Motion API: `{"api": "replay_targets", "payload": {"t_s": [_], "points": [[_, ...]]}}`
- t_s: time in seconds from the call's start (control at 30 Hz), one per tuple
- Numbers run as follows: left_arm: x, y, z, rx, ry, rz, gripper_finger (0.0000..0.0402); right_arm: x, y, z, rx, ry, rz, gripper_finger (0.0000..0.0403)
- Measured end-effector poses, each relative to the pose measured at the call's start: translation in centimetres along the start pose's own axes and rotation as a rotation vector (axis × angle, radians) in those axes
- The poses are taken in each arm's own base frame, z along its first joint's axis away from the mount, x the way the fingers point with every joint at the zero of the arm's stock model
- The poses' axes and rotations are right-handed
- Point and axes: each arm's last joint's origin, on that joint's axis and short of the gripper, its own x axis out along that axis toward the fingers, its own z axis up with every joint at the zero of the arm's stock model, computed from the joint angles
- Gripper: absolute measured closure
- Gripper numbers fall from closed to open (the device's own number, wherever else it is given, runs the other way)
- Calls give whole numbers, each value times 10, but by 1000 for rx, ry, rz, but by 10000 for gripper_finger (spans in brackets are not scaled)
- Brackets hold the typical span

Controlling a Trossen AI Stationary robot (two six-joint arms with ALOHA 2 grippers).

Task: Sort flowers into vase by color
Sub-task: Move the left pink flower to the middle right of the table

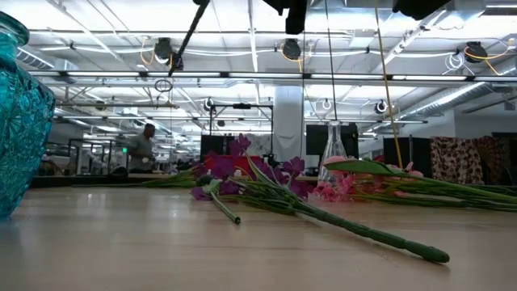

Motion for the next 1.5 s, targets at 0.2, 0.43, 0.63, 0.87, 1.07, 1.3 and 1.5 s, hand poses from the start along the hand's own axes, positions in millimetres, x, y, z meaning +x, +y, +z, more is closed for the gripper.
{"api": "replay_targets", "payload": {"t_s": [0.2, 0.43, 0.63, 0.87, 1.07, 1.3, 1.5], "points": [[0, 0, 5, 25, -48, 1, 382, 0, 0, 0, 6, 5, 1, 244], [0, 0, 5, 24, -46, 7, 382, 0, 0, 0, -18, -1, 3, 321], [0, 1, 5, 22, -47, 7, 382, 0, 2, 1, -6, -9, 47, 338], [0, 2, 5, 17, -45, 7, 382, 1, -1, 4, -13, -38, 43, 289], [0, 2, 4, 18, -34, 8, 382, 3, -5, 5, -34, -39, 61, 289], [0, 2, 3, 19, -24, 22, 372, 3, -6, 5, -36, -37, 60, 391], [-14, 3, 5, -23, 81, 29, 285, 3, -7, 1, -29, 1, 18, 400]]}}
